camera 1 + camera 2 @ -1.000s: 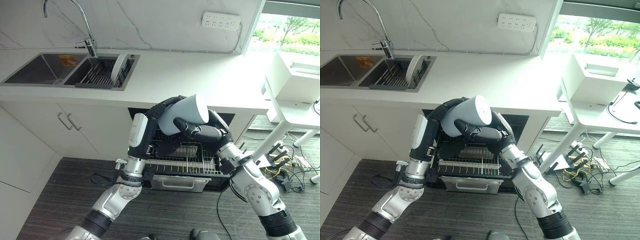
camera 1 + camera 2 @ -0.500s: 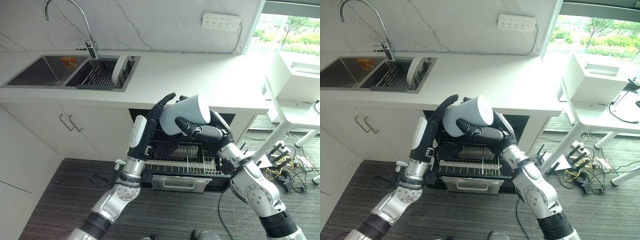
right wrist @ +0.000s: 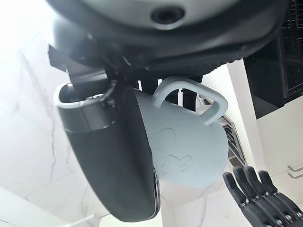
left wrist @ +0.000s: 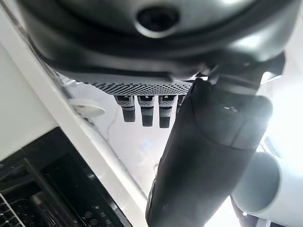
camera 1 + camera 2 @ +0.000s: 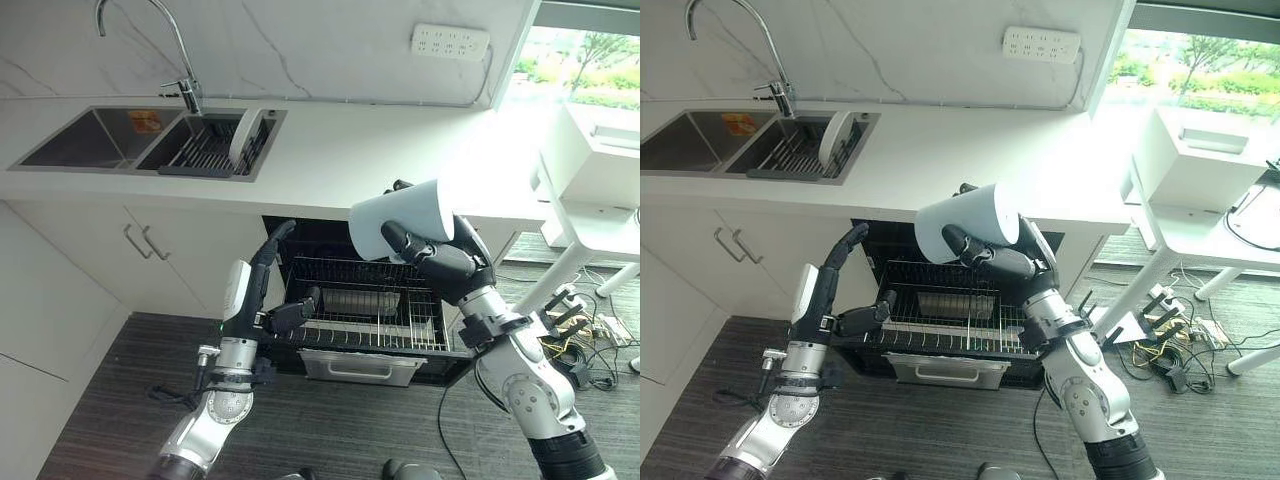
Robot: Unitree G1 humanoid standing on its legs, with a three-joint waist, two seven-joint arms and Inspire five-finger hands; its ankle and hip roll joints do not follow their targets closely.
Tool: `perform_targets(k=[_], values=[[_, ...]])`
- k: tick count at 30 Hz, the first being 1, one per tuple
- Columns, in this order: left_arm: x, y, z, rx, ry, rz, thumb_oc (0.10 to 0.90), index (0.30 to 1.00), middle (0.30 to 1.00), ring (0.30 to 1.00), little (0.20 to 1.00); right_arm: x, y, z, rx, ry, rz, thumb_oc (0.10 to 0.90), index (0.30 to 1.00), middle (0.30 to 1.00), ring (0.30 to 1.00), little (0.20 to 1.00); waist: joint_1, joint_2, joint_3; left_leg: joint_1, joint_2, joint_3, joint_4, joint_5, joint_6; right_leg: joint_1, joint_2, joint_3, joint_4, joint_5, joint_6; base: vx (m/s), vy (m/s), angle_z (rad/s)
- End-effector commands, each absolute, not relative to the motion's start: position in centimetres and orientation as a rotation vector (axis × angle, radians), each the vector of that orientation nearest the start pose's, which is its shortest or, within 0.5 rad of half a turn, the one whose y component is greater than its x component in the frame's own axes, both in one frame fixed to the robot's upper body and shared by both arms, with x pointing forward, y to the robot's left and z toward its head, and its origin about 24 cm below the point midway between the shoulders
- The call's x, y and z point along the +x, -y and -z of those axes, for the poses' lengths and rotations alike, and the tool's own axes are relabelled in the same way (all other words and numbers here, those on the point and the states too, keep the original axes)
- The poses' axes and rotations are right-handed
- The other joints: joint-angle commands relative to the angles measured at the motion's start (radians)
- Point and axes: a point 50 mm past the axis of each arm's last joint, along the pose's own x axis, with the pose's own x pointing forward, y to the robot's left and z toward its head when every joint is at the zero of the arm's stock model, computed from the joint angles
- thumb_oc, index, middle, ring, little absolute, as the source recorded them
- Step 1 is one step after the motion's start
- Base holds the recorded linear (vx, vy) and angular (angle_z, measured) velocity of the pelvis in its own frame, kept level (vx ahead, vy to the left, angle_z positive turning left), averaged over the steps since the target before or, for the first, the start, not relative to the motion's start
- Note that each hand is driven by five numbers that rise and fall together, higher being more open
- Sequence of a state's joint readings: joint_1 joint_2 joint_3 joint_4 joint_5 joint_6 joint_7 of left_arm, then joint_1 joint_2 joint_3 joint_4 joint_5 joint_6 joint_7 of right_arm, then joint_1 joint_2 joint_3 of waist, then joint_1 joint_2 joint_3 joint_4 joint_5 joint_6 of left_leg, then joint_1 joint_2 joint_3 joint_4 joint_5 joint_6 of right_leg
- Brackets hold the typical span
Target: Place the dishes in the dishwasher.
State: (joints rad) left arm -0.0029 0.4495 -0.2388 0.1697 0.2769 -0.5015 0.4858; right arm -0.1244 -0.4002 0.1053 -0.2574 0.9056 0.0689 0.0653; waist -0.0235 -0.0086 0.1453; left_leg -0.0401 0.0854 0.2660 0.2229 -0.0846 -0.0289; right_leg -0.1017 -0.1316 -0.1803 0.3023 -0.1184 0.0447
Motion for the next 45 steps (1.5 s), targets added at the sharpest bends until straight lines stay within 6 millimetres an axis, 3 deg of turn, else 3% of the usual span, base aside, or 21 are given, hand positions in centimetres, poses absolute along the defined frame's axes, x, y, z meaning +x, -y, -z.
perform_targets(k=[1,4,11,16,19,23,25,27,32,33,36,40,43,45], values=[[25.2,-19.9,-9.1,0.464,0.564,-0.128,0.800,0.900,0.900,0.900,0.900,25.7,17.1,-18.1,0.507,0.529,-0.394,0.400,0.300,0.300,0.300,0.300,0.006,-0.025,-0.059,0.001,0.034,-0.047,0.077,-0.165,-0.010,0.044,-0.006,-0.021,-0.002,-0.056,0.064,0.04,0.004,-0.01],[25.3,-21.1,-9.1,0.372,0.472,-0.160,0.800,0.900,0.900,0.900,0.900,25.7,17.7,-17.7,0.495,0.519,-0.348,0.400,0.300,0.300,0.300,0.300,0.005,-0.024,-0.055,0.002,0.036,-0.047,0.077,-0.162,-0.010,0.043,-0.005,-0.020,-0.002,-0.056,0.064,0.02,-0.002,-0.01],[25.8,-21.2,-10.5,0.255,0.418,-0.112,0.800,0.900,0.900,0.900,0.900,25.7,18.0,-17.1,0.482,0.486,-0.304,0.400,0.300,0.300,0.300,0.300,-0.001,-0.017,-0.038,-0.004,0.037,-0.055,0.077,-0.154,-0.010,0.039,-0.001,-0.018,-0.002,-0.054,0.064,0.03,-0.019,0.00],[26.3,-19.3,-11.0,0.262,0.346,0.108,0.800,0.900,0.900,0.900,0.900,25.7,18.1,-17.1,0.470,0.476,-0.279,0.400,0.300,0.300,0.300,0.300,-0.019,-0.005,-0.014,-0.029,0.047,-0.047,0.077,-0.140,-0.016,0.008,0.003,-0.004,-0.002,-0.046,0.069,-0.01,-0.037,-0.01],[27.1,-18.4,-12.2,0.277,0.373,0.143,0.800,0.900,0.900,0.900,0.900,26.1,18.0,-17.6,0.458,0.501,-0.283,0.400,0.300,0.300,0.300,0.300,-0.027,0.002,0.009,-0.061,0.049,-0.047,0.077,-0.131,-0.016,-0.029,0.006,0.008,-0.002,-0.038,0.071,-0.16,-0.015,-0.04],[28.2,-17.3,-13.3,0.427,0.382,0.247,0.800,0.900,0.900,0.900,0.900,26.5,17.8,-18.0,0.445,0.520,-0.294,0.400,0.300,0.300,0.300,0.300,-0.039,0.008,0.038,-0.092,0.050,-0.046,0.077,-0.123,-0.014,-0.065,0.011,0.022,-0.002,-0.028,0.074,-0.15,-0.010,-0.08],[28.9,-17.3,-12.5,0.517,0.265,0.342,0.800,0.900,0.900,0.900,0.900,26.6,17.8,-18.1,0.438,0.516,-0.308,0.400,0.300,0.300,0.300,0.300,-0.052,0.014,0.044,-0.093,0.053,-0.039,0.077,-0.122,-0.014,-0.071,0.014,0.028,-0.002,-0.025,0.076,-0.06,0.031,-0.16],[29.7,-17.9,-10.4,0.664,0.057,0.450,0.800,0.900,0.900,0.900,0.900,26.7,18.0,-18.0,0.421,0.495,-0.335,0.400,0.300,0.300,0.300,0.300,-0.075,0.031,0.044,-0.076,0.059,-0.020,0.077,-0.122,-0.015,-0.063,0.019,0.036,-0.002,-0.024,0.079,0.01,0.065,-0.16],[30.7,-19.0,-8.7,0.837,-0.140,0.513,0.800,0.900,0.900,0.900,0.900,26.6,17.9,-17.9,0.393,0.455,-0.377,0.400,0.300,0.300,0.300,0.300,-0.100,0.049,0.034,-0.049,0.066,0.003,0.077,-0.124,-0.018,-0.046,0.024,0.048,-0.002,-0.028,0.083,0.05,0.060,-0.14],[31.1,-19.8,-8.0,0.965,-0.221,0.531,0.800,0.900,0.900,0.900,0.900,26.6,17.8,-17.7,0.382,0.437,-0.394,0.400,0.300,0.300,0.300,0.300,-0.112,0.055,0.029,-0.041,0.068,0.012,0.077,-0.125,-0.019,-0.041,0.027,0.053,-0.002,-0.030,0.084,0.04,0.051,-0.02],[31.7,-20.9,-7.3,1.090,-0.327,0.555,0.800,0.900,0.900,0.900,0.900,26.7,17.7,-17.8,0.374,0.416,-0.417,0.400,0.300,0.300,0.300,0.300,-0.127,0.060,0.025,-0.030,0.069,0.024,0.077,-0.127,-0.020,-0.034,0.032,0.063,-0.002,-0.033,0.086,0.05,0.052,-0.06],[31.5,-21.2,-4.0,1.145,-0.550,0.646,0.800,0.900,0.900,0.900,0.900,26.9,17.2,-17.7,0.369,0.388,-0.445,0.400,0.300,0.300,0.300,0.300,-0.146,0.068,0.013,-0.014,0.071,0.041,0.077,-0.132,-0.020,-0.022,0.037,0.074,-0.002,-0.040,0.086,0.05,0.042,-0.13],[29.9,-20.9,0.7,1.122,-0.737,0.710,0.800,0.900,0.900,0.900,0.900,26.6,16.5,-17.5,0.366,0.359,-0.480,0.400,0.300,0.300,0.300,0.300,-0.165,0.067,0.004,0.009,0.074,0.060,0.077,-0.138,-0.018,-0.006,0.039,0.082,-0.002,-0.047,0.087,0.07,0.033,-0.09],[29.4,-20.9,1.8,1.124,-0.778,0.726,0.800,0.900,0.900,0.900,0.900,26.6,16.5,-17.5,0.366,0.352,-0.488,0.400,0.300,0.300,0.300,0.300,-0.170,0.067,0.001,0.014,0.076,0.067,0.077,-0.139,-0.018,-0.003,0.039,0.083,-0.002,-0.048,0.087,0.05,0.022,-0.06]])
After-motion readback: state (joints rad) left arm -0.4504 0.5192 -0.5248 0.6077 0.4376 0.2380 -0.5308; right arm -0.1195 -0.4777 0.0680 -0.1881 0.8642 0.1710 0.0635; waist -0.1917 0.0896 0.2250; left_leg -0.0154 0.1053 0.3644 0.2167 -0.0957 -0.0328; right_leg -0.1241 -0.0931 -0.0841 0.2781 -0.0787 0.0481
